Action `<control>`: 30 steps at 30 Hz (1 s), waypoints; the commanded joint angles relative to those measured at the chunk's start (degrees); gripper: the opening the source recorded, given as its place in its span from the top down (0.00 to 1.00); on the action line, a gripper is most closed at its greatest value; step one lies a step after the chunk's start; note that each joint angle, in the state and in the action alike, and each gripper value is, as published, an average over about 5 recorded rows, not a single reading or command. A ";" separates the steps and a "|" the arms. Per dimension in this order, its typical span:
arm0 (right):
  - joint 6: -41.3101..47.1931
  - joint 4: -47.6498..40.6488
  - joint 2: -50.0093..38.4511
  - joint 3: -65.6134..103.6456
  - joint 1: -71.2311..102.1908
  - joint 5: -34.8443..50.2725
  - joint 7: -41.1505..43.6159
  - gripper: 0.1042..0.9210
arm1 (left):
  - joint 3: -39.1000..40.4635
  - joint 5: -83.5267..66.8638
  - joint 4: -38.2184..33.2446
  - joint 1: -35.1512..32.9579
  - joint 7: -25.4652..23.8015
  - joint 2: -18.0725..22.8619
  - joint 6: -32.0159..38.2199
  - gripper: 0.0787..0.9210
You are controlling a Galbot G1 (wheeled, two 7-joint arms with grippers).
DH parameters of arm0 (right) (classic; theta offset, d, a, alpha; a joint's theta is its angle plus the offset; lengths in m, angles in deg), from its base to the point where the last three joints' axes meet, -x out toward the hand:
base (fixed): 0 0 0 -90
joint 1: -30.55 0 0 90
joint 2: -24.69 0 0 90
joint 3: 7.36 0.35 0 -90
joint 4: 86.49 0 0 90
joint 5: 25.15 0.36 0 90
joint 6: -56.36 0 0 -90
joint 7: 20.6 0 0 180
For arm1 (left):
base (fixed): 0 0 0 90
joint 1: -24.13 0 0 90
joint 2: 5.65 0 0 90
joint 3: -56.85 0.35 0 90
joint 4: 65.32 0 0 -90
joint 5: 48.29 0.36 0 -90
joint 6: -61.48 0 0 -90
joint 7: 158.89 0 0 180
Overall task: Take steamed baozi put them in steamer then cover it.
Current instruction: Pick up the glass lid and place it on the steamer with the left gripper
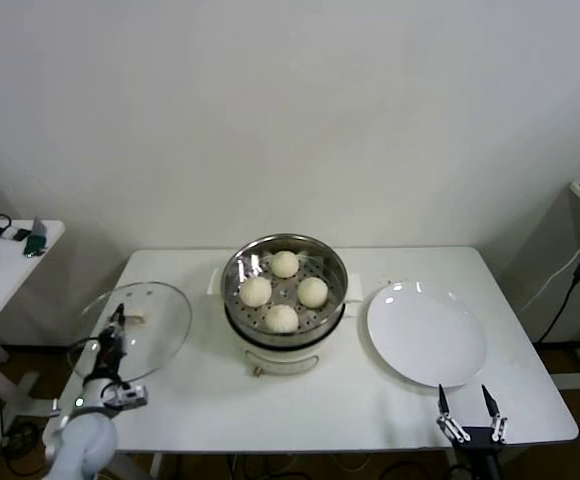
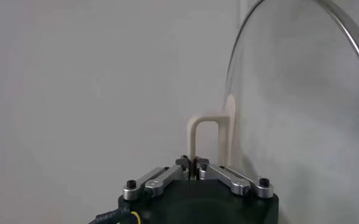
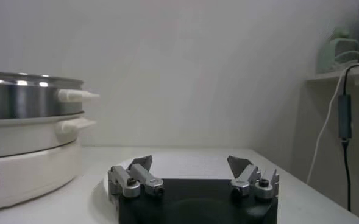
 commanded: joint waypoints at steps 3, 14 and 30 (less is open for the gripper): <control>1.16 -0.07 0.35 0.09 -0.22 -3.14 -1.28 0.12 | 2.30 -15.21 -25.53 -1.18 -12.89 -12.48 -22.19 0.93; 1.61 -0.85 1.29 -0.34 -1.73 -4.30 -1.52 0.12 | 26.04 -2.57 -30.25 11.90 -20.48 -5.66 -34.04 0.93; -0.02 -3.99 0.24 -0.14 -3.56 -2.77 -2.18 0.12 | 41.55 13.69 -20.79 23.41 -27.54 12.33 -36.41 0.93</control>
